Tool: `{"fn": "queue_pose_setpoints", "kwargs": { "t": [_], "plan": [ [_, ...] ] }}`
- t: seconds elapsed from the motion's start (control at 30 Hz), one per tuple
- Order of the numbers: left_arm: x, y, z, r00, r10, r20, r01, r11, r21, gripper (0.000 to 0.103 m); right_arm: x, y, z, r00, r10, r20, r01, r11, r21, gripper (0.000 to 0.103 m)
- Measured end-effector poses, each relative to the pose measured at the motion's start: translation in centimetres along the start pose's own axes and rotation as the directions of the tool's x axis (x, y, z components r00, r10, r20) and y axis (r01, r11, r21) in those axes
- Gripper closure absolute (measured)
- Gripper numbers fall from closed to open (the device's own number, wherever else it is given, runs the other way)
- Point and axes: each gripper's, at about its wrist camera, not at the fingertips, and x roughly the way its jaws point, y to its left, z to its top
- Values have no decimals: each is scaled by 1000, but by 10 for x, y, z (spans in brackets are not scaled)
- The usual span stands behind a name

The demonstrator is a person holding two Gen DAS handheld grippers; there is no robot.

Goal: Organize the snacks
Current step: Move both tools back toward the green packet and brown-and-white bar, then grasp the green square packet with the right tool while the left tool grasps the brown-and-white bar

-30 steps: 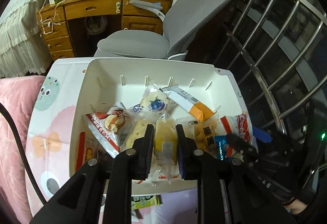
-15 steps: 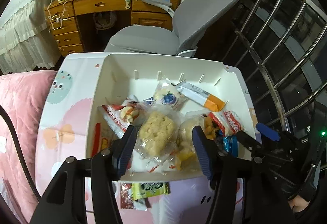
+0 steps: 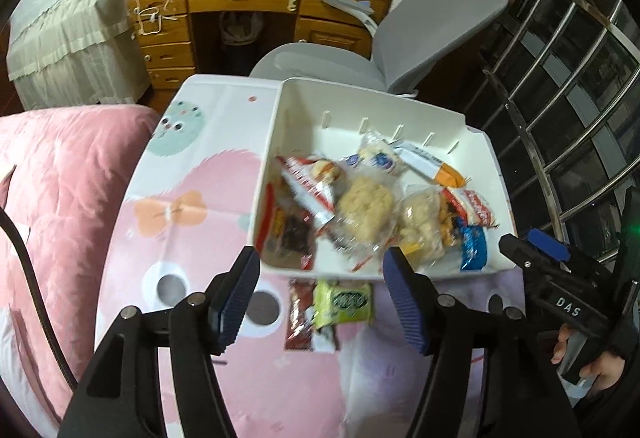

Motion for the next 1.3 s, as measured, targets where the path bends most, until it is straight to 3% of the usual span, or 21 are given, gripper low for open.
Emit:
{"fn": "queue_pose_setpoints", "kwargs": {
  "t": [0.33,0.77,0.9,1.13,1.3],
  "plan": [
    [-5,39,-32,998,10,-61,-12,1000,-27,37,-6,30,-24,997,55,-55,-54,998,14,26],
    [20,63,-49,984,-18,-175,28,998,57,31,24,72,-54,969,155,-193,-129,982,140,25],
    [33,66,-51,981,-3,-195,20,996,86,24,40,84,-62,956,171,-237,-127,974,189,25],
    [63,68,-58,970,-11,-242,46,990,137,21,72,103,-81,931,177,-319,-93,961,259,25],
    [79,72,-63,963,-14,-270,57,987,152,21,90,114,-88,930,144,-338,-53,963,264,25]
  ]
}}
